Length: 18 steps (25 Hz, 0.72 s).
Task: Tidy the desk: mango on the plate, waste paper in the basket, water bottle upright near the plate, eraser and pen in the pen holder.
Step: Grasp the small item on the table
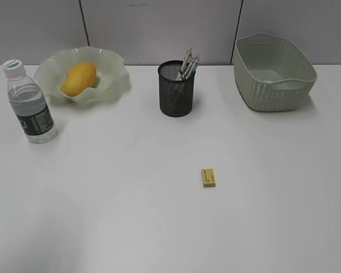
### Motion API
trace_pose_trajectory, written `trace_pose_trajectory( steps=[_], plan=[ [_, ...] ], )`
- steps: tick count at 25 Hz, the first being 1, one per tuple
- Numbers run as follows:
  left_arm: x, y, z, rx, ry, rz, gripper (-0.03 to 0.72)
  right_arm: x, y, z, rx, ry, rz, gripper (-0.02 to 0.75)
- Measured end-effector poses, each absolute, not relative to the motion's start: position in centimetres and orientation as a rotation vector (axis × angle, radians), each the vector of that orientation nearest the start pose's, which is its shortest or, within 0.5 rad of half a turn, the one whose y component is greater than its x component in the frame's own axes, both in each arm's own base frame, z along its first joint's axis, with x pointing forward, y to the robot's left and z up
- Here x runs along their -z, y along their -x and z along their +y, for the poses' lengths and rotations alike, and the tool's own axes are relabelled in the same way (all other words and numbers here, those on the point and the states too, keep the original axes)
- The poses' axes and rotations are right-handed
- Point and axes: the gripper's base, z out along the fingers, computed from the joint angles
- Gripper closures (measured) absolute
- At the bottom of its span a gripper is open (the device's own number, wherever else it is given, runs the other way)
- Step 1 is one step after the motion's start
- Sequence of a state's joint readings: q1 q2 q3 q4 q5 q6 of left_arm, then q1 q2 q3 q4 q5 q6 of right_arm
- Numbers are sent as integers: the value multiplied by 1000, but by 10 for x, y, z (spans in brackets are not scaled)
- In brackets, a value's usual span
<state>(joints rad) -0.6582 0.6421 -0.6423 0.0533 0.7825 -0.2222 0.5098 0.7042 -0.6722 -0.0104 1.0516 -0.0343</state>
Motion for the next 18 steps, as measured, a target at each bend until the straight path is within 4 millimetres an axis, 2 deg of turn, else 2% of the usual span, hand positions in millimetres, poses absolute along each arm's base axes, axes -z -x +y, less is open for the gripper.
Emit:
trace_pose_trajectory(
  steps=[9, 18],
  plan=[
    [-317, -145, -113, 425, -519, 2383, 301, -286, -66, 36, -202, 658, 2349, 294],
    [-331, -199, -165, 495, -516, 2439, 252, -283, -64, 35, -210, 651, 2324, 295]
  ],
)
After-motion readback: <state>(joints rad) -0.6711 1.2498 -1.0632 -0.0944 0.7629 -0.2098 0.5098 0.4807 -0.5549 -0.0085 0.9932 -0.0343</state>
